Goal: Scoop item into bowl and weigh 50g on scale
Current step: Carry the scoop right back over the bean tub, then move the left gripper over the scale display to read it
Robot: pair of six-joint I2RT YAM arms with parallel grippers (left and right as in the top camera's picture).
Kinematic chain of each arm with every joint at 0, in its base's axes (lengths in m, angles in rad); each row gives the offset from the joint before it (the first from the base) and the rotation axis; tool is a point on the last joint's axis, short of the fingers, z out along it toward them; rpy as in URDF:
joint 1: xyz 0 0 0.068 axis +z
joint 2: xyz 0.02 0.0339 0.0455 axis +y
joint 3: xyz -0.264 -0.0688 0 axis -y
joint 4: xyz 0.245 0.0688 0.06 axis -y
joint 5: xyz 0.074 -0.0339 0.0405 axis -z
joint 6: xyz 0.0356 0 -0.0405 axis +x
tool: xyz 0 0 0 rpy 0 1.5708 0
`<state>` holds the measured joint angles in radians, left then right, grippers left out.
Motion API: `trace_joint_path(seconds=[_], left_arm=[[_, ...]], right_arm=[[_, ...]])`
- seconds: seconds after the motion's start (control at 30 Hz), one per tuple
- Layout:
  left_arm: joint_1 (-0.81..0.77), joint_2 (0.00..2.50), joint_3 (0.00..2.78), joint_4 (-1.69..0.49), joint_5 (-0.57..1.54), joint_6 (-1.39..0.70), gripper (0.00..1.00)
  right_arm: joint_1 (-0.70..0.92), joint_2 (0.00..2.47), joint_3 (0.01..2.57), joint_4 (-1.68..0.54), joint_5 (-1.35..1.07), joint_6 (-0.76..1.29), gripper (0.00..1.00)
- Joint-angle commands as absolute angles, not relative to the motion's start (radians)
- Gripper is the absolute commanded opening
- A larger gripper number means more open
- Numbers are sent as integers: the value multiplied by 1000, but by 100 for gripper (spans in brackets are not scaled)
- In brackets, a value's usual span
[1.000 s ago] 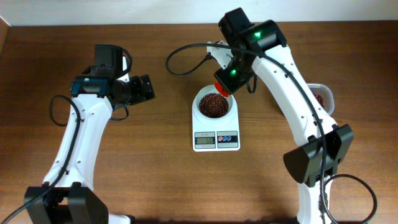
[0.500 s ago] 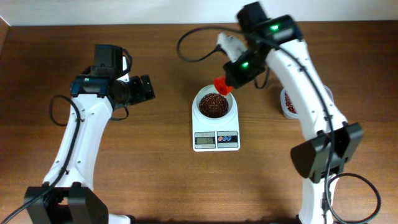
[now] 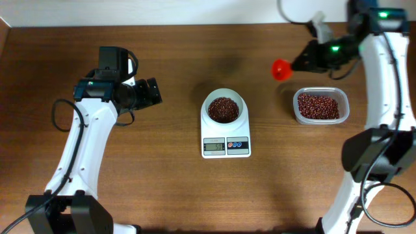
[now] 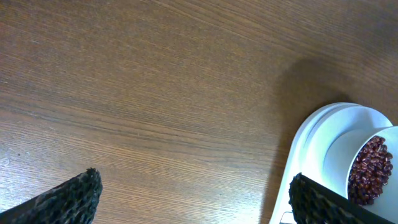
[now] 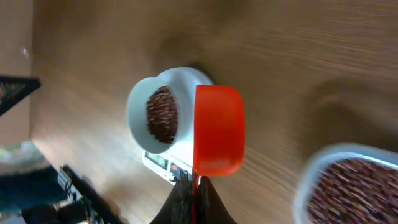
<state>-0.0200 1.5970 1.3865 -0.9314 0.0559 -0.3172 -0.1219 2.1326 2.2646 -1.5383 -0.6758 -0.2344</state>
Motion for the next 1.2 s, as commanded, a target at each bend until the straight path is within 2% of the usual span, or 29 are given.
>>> trace_joint_path(seconds=[0.0, 0.23, 0.37, 0.6, 1.17], left_arm=[[-23, 1606, 1391, -930, 64, -313, 99], [-23, 1606, 1391, -929, 64, -313, 99], [-23, 1606, 1391, -929, 64, -313, 99], [-23, 1606, 1391, -929, 64, -313, 99], [-23, 1606, 1391, -930, 64, -313, 99]], right_arm=[[-201, 2100, 2283, -1550, -696, -231, 4], [-282, 2100, 2283, -1565, -599, -226, 4], [-281, 2100, 2281, -1593, -466, -165, 4], [-280, 2101, 2281, -1620, -384, -141, 4], [-269, 2101, 2281, -1641, -384, -141, 4]])
